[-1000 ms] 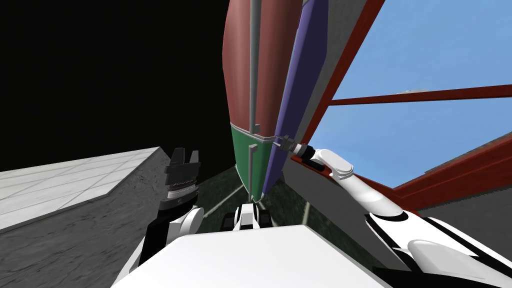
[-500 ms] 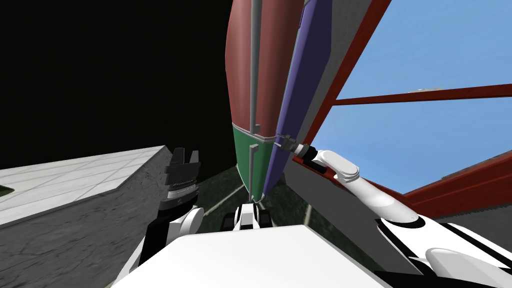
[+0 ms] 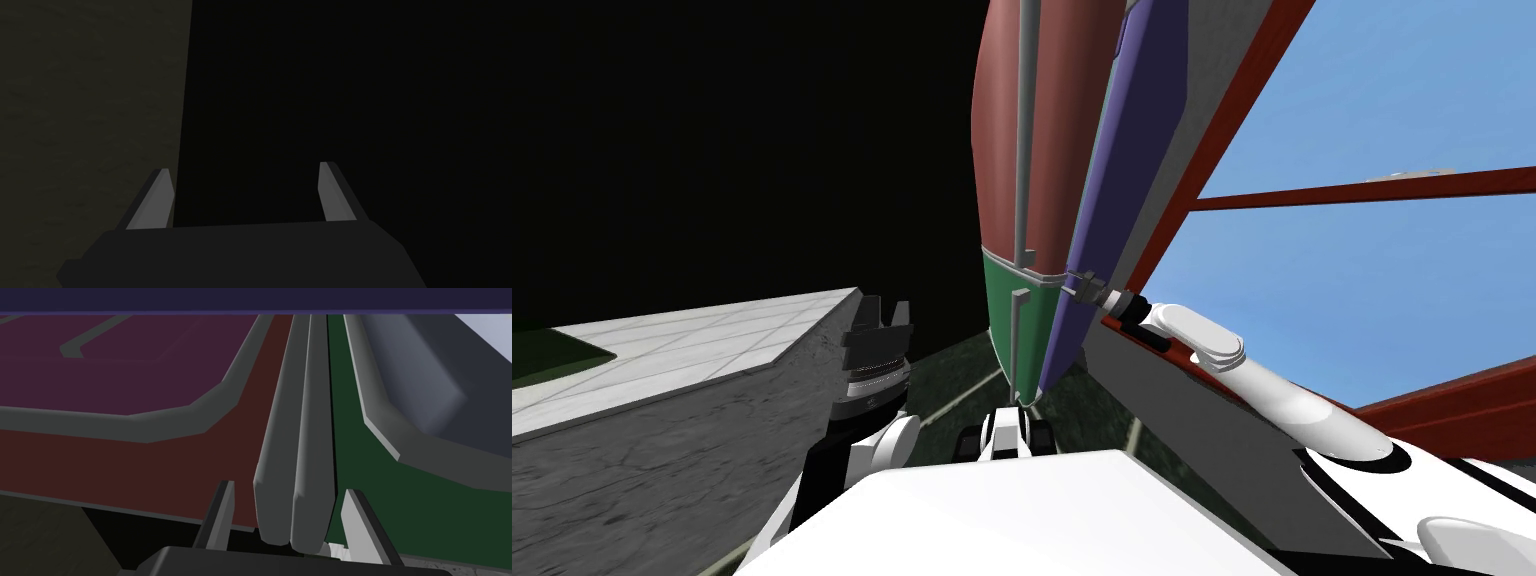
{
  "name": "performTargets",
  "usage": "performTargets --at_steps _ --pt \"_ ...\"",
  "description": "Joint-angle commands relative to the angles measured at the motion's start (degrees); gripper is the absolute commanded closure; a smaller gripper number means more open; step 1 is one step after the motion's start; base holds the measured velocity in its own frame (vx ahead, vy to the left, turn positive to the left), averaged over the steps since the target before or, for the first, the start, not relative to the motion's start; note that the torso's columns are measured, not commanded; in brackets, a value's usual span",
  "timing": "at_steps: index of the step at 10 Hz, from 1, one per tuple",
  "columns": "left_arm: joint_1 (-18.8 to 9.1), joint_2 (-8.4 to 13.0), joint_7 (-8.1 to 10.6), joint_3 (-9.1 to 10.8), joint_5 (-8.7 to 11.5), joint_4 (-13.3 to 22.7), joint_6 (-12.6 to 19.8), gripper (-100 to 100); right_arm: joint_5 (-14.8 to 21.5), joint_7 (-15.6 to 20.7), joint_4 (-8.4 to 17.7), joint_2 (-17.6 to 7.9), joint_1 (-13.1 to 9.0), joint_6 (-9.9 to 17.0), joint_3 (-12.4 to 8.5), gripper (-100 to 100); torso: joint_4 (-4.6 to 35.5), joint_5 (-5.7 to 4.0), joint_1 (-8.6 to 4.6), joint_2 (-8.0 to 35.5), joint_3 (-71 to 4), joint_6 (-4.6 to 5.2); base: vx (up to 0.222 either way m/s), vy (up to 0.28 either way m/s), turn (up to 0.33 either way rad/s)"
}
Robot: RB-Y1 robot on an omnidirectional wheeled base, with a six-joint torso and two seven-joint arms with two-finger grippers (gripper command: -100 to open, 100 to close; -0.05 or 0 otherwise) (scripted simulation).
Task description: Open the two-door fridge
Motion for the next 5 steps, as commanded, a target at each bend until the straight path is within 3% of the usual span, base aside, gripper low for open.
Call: performTargets --at_steps 1,2,3,5 --pt "0.0 0.0 0.0 0.0 0.0 0.0 0.0 0 -0.2 -0.2 -2.3 -1.1 0.7 4.2 -1.0 100 0.1 0.02 0.02 0.0 0.0 0.09 -0.003 -0.026 -0.017" --pt "0.0 0.0 0.0 0.0 0.0 0.0 0.0 0 -0.2 -0.2 -2.3 -1.1 0.7 4.4 -1.0 100 0.1 0.0 0.01 0.0 0.0 0.15 0.003 -0.001 -0.014" --pt "0.0 0.0 0.0 0.0 0.0 0.0 0.0 0 -0.4 -0.9 -4.8 -3.9 3.2 6.1 -1.0 100 0.1 -0.02 -0.02 0.0 0.0 0.19 -0.005 -0.032 0.191" --pt "0.0 0.0 0.0 0.0 0.0 0.0 0.0 0 -0.4 -0.9 -5.4 -3.9 3.2 8.3 -1.0 100 0.0 -0.06 -0.14 0.1 0.1 0.18 -0.006 -0.037 0.068"
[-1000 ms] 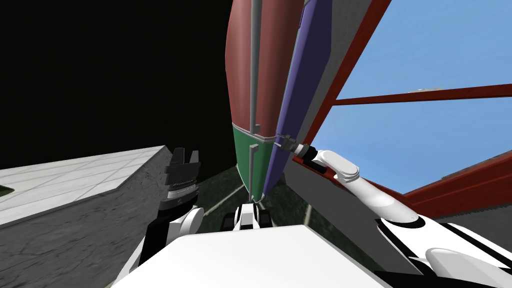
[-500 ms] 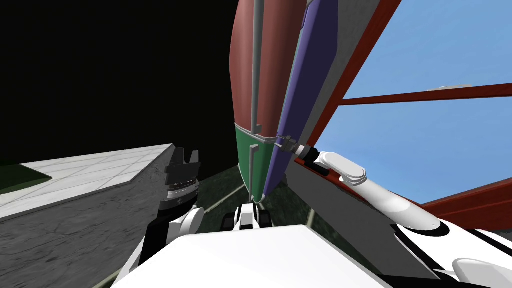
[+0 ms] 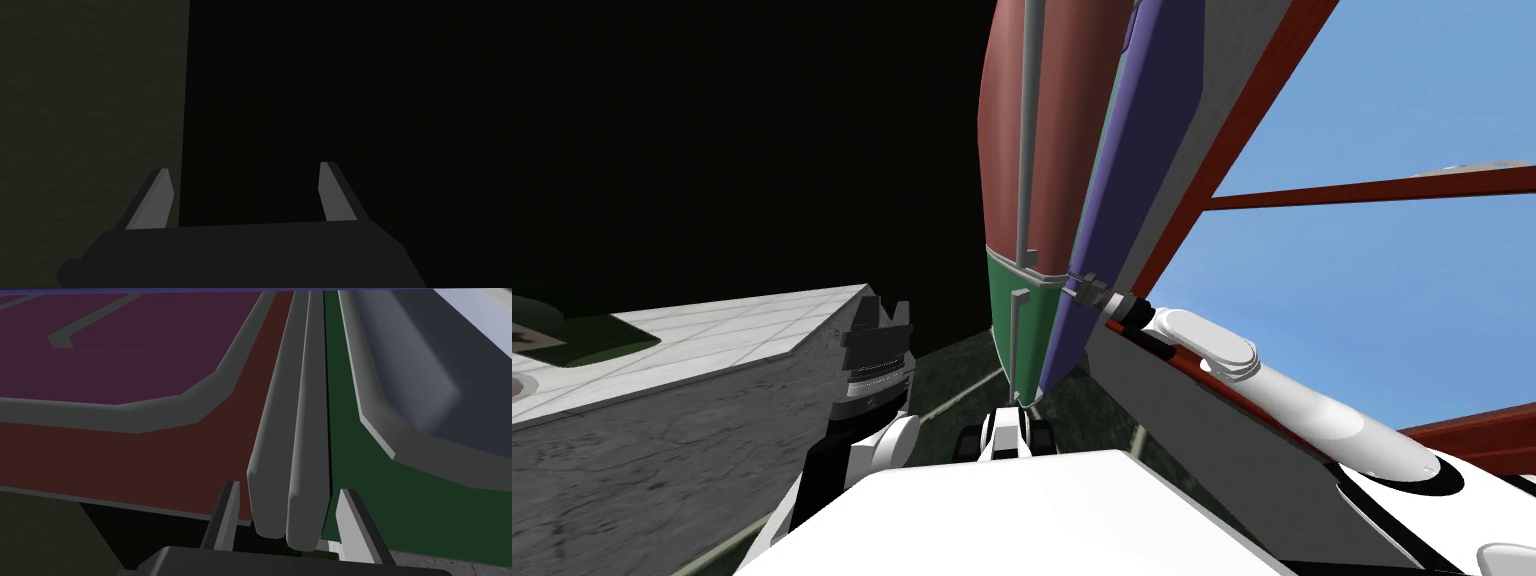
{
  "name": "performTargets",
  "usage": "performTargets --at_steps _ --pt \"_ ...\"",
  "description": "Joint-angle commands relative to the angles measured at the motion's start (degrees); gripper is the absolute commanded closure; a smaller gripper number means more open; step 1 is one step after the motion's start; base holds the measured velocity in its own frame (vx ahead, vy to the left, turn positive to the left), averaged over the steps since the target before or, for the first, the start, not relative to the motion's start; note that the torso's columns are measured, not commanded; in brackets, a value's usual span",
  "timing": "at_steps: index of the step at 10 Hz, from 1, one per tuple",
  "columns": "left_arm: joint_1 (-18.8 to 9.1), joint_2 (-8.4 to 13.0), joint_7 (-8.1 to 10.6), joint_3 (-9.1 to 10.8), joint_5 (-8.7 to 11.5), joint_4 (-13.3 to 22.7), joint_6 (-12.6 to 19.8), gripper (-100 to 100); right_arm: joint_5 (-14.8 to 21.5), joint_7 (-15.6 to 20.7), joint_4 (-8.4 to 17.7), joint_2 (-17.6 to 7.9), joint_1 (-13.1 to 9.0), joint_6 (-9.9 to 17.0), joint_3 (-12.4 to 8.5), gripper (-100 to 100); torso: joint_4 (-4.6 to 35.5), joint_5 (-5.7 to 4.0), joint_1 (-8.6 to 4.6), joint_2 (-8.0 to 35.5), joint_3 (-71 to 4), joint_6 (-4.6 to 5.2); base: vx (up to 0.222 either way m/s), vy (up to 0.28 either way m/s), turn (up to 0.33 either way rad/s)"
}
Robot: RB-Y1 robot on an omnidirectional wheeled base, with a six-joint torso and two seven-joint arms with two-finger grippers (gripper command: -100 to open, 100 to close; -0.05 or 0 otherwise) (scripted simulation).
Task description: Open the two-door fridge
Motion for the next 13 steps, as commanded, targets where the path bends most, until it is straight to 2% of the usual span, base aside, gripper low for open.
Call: performTargets --at_steps 1,2,5,6,9,11,12,13 --pt "0.0 0.0 0.0 0.0 0.0 0.0 0.0 0 -0.2 -0.4 -0.8 -0.8 -0.6 3.3 -0.8 100 0.0 0.0 -0.01 0.0 0.0 0.07 0.0 -0.003 -0.025" --pt "0.0 0.0 0.0 0.0 0.0 0.0 0.0 0 -0.4 -1.1 -3.5 -3.5 1.8 4.7 -0.7 100 0.0 0.01 0.03 0.0 0.0 0.05 -0.007 -0.03 0.164" --pt "0.0 0.0 0.0 0.0 0.0 0.0 0.0 0 -0.4 -1.1 -3.9 -3.6 1.8 7.5 -0.7 100 0.0 -0.03 -0.05 0.1 0.0 0.13 -0.003 -0.026 0.046" --pt "0.0 0.0 0.0 0.0 0.0 0.0 0.0 0 -0.7 -1.8 -6.8 -6.4 4.3 8.9 -0.7 100 0.0 -0.02 -0.03 0.0 0.0 0.11 -0.006 -0.024 0.209" --pt "0.0 0.0 0.0 0.0 0.0 0.0 0.0 0 -0.7 -1.8 -7.0 -6.4 4.3 11.8 -0.7 100 0.0 -0.09 -0.19 0.1 0.0 0.2 -0.005 -0.024 0.026" --pt "0.0 0.0 0.0 0.0 0.0 0.0 0.0 0 -0.7 -1.8 -7.0 -6.4 4.3 11.8 -0.7 100 0.0 -0.08 -0.19 0.0 0.0 0.18 -0.002 0.001 0.006" --pt "0.0 0.0 0.0 0.0 0.0 0.0 0.0 0 -0.9 -2.5 -9.9 -9.2 6.8 14.1 -0.7 100 0.0 -0.09 -0.22 0.0 0.0 0.15 -0.014 -0.035 0.21" --pt "0.0 0.0 0.0 0.0 0.0 0.0 0.0 0 -0.9 -2.5 -10.0 -9.2 6.8 15.2 -0.7 100 0.0 -0.1 -0.26 0.1 0.0 0.08 -0.008 -0.053 0.114"
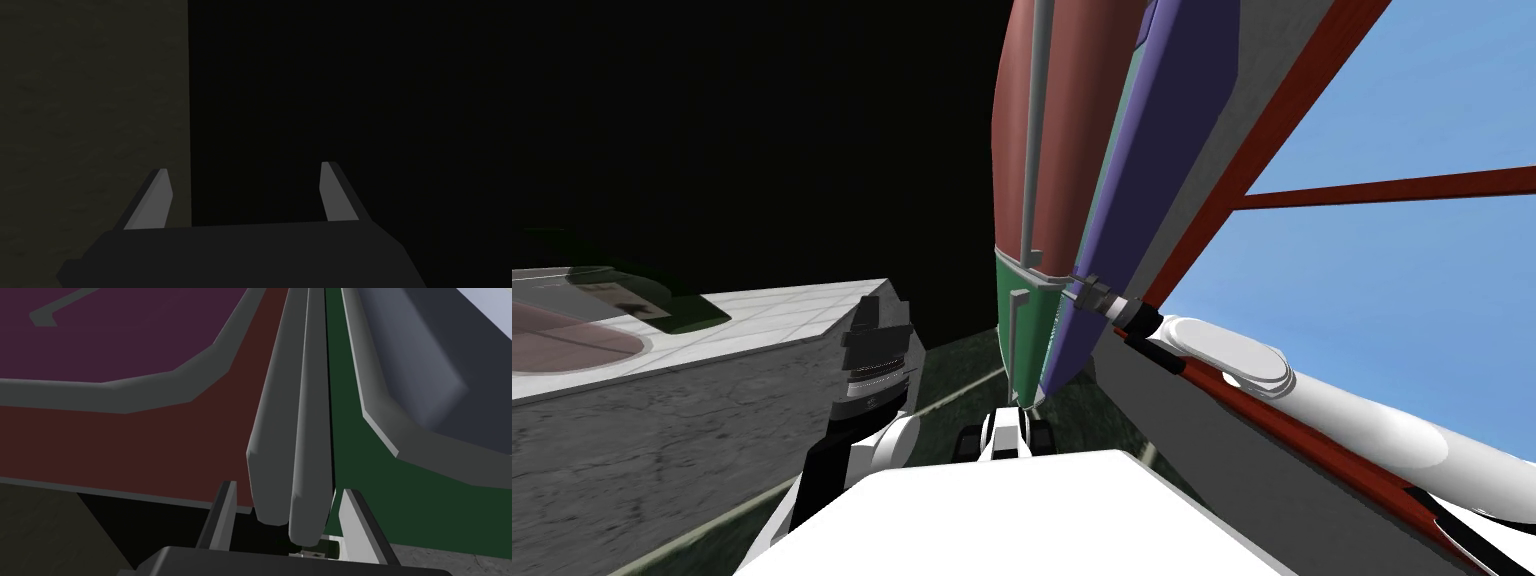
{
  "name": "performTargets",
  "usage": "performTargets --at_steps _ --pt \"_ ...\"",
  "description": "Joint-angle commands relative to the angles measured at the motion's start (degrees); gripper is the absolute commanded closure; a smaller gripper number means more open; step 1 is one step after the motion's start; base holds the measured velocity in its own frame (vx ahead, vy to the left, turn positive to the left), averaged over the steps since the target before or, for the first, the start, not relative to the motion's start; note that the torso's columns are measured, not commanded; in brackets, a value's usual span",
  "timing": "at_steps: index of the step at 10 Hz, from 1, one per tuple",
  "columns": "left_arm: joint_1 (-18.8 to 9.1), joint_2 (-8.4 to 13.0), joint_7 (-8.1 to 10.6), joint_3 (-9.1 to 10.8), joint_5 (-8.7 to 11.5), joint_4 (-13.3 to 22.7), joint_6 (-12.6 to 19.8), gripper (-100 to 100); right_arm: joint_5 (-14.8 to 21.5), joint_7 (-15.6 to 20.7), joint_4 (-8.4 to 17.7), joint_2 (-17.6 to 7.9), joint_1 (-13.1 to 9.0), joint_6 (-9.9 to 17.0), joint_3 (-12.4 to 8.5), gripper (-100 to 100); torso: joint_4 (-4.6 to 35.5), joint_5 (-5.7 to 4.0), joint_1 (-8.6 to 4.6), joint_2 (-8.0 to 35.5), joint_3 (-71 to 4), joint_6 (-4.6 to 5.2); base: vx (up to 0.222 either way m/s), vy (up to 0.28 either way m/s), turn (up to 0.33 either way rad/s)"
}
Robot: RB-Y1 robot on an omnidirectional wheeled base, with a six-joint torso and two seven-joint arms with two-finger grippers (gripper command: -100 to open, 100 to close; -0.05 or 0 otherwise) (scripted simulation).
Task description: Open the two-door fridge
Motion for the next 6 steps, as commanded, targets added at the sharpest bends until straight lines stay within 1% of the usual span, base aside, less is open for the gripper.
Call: performTargets --at_steps 1,2,3,4,5,6 --pt "0.0 0.0 0.0 0.0 0.0 0.0 0.0 0 0.1 -0.2 -1.5 -0.8 0.7 3.8 -0.9 100 0.0 -0.02 -0.01 0.0 0.0 0.11 0.003 -0.022 -0.002" --pt "0.0 0.0 0.0 0.0 0.0 0.0 0.0 0 0.1 -0.2 -1.8 -1.0 1.2 2.7 0.2 100 0.0 -0.03 0.01 0.1 0.1 0.19 -0.009 -0.01 -0.032" --pt "0.0 0.0 0.0 0.0 0.0 0.0 0.0 0 -0.1 -0.1 -0.3 -0.8 1.4 3.3 -0.1 100 -0.1 -0.11 -0.09 0.1 0.1 0.26 -0.047 0.142 -0.092" --pt "0.0 0.0 0.0 -0.01 0.0 0.0 0.0 0 -0.1 -0.1 -0.3 -0.8 1.4 3.3 -0.1 100 -0.3 -0.2 0.12 0.2 0.3 0.37 -0.068 0.232 -0.071" --pt "0.0 0.0 0.0 -0.02 0.0 0.0 0.0 0 -0.2 0.0 1.3 -0.7 1.4 3.8 -0.5 100 -0.3 -0.13 0.2 0.3 0.3 0.25 -0.052 0.264 -0.079" --pt "0.0 0.0 0.0 -0.02 0.0 0.0 0.0 0 -0.2 0.0 1.3 -0.7 1.4 3.8 -0.5 100 -0.2 -0.06 0.23 0.1 0.2 0.12 -0.06 0.219 -0.038"
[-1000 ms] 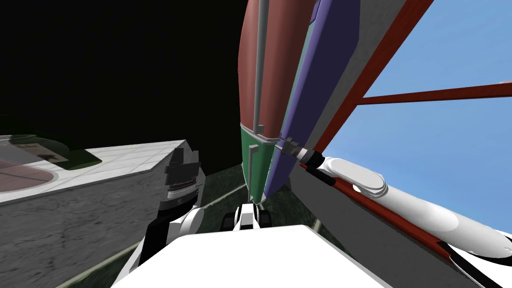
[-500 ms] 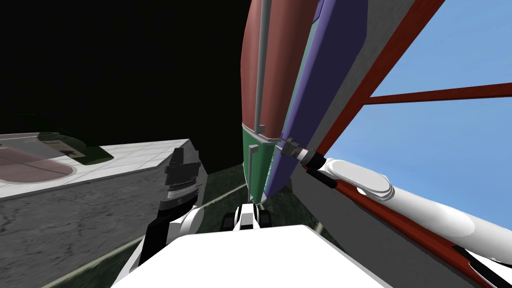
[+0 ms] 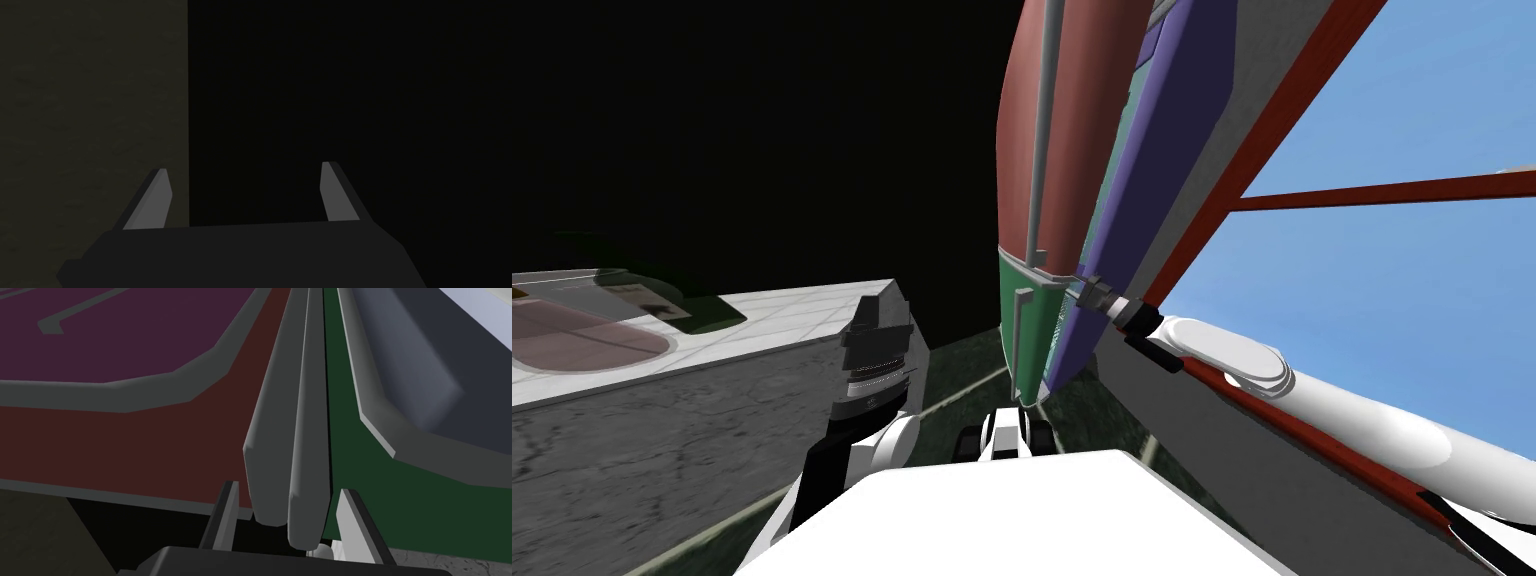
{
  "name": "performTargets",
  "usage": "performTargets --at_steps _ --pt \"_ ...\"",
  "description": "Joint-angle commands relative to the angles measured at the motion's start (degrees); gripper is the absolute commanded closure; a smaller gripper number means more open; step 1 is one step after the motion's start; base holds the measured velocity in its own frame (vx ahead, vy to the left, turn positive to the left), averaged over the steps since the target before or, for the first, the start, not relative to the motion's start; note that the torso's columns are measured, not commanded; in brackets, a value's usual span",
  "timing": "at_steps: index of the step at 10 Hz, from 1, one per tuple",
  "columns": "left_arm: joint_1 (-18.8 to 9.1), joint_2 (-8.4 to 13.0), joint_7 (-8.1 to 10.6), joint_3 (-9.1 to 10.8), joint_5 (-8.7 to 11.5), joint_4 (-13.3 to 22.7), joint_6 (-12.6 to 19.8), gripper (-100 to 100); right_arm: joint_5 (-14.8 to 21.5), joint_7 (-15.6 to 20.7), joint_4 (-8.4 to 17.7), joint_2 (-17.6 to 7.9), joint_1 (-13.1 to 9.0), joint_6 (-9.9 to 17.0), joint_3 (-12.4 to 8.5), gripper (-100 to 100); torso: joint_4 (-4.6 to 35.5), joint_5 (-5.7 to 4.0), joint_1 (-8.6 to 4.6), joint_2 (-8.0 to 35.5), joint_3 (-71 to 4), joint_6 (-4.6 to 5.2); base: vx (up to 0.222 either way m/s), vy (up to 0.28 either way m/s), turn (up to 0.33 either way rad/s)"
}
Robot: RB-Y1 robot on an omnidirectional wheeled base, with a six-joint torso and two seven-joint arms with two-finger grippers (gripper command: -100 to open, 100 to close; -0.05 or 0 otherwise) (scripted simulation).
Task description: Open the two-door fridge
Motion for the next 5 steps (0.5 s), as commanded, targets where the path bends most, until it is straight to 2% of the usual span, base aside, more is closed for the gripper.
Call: performTargets --at_steps 1,2,3,4,5 --pt "0.0 0.0 0.0 0.0 0.0 0.0 0.0 0 -0.1 0.1 1.8 0.4 0.8 0.9 -1.5 100 0.0 -0.02 -0.22 0.0 0.0 -0.03 -0.034 0.269 -0.059" --pt "0.0 0.0 0.0 0.0 0.0 0.0 0.0 0 -0.1 0.1 1.8 0.4 0.8 0.9 -1.5 100 0.0 0.0 -0.08 -0.2 -0.1 -0.07 -0.04 0.277 -0.056" --pt "0.0 0.0 0.0 0.0 0.0 0.0 0.0 0 -0.2 0.2 3.4 0.5 0.9 1.4 -2.0 100 0.0 0.05 -0.04 -0.2 -0.2 -0.16 -0.068 0.328 -0.066" --pt "0.0 0.0 0.0 -0.01 0.0 0.0 0.0 0 -0.2 0.2 3.4 0.5 0.9 1.4 -2.0 100 0.0 0.09 0.13 -0.3 -0.2 -0.21 -0.073 0.265 -0.048" --pt "0.0 0.0 0.0 0.0 0.0 0.0 0.0 0 -0.4 0.2 4.9 0.6 1.0 1.8 -2.4 100 0.0 0.1 -0.1 -0.3 -0.3 -0.23 -0.108 0.255 -0.042"
